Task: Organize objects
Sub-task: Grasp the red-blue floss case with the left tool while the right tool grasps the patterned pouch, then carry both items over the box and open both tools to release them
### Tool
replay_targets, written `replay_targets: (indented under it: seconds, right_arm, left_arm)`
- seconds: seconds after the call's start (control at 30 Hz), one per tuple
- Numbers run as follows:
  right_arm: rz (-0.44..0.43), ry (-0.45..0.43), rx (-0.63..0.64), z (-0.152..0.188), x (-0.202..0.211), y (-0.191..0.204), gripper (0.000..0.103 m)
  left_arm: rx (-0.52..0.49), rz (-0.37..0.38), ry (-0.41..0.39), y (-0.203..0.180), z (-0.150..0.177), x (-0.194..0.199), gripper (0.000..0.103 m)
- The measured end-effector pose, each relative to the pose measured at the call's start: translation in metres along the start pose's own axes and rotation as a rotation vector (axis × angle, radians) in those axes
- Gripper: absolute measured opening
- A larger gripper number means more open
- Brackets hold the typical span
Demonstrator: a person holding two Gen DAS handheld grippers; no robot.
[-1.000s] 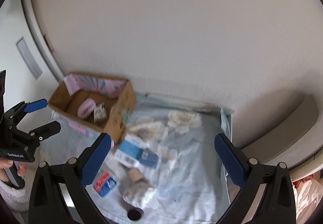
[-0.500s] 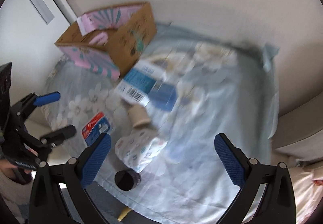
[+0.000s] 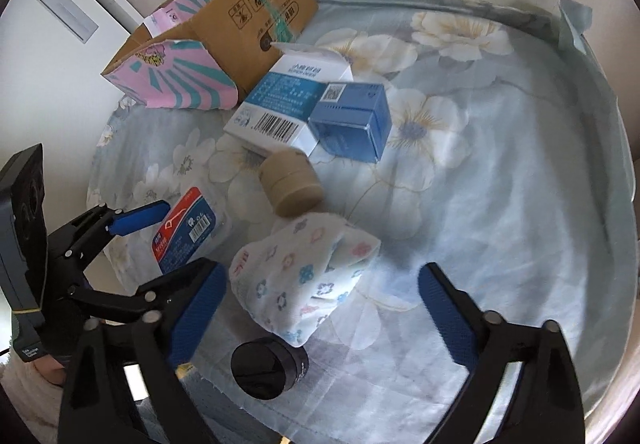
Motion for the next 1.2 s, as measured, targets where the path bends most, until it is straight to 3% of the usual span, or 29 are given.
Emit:
replay_targets:
  seconds: [0.1,0.13,0.23,0.43,0.7,0.77,1.2]
  right_arm:
    - [-0.017,-0.035,-0.030,-0.001,-0.002,0.002,0.076]
    - [-0.015,-0.084,-0.080,-0.003,-0.002,0.002,0.072]
    - [-0.028,-0.081,-0.081,-0.005,-0.005,0.006,0.061]
    - [-0.014,-0.090,-0.075,-0.009,-0.002,0.008,0.051]
    - [-0.003,-0.130,-0.120,-0.007,0.012,0.000,0.048]
    - [0.016,-0.193,-0.155,-0.009,0.018,-0.003,0.047]
    - [0.037,-0.299,-0.195,-0.022,0.056,-0.001,0.047]
  left_arm:
    - [-0.007,0.007,-0.007,-0.001,0.000,-0.001,0.057]
    - [-0.008,0.017,-0.008,-0.001,0.000,-0.001,0.054]
    - [-0.006,0.024,-0.012,-0.001,-0.001,-0.001,0.054]
    - [-0.001,0.033,-0.020,0.001,-0.002,-0.001,0.053]
    - [0.002,0.046,-0.033,0.006,-0.009,0.010,0.052]
    - [0.001,0.047,-0.039,0.006,-0.011,0.013,0.052]
    - [0.007,0.059,-0.083,0.030,-0.040,0.052,0.052]
Point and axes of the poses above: each gripper's, at about its wrist camera, not at the fingertips, and x roughly against the way its jaws point, y to its left, z to its underside, the point moved 3 cm from there along -x, roughly the way its jaws point, and after that the axes turned 8 degrees about -z, right-handed, at the moved point
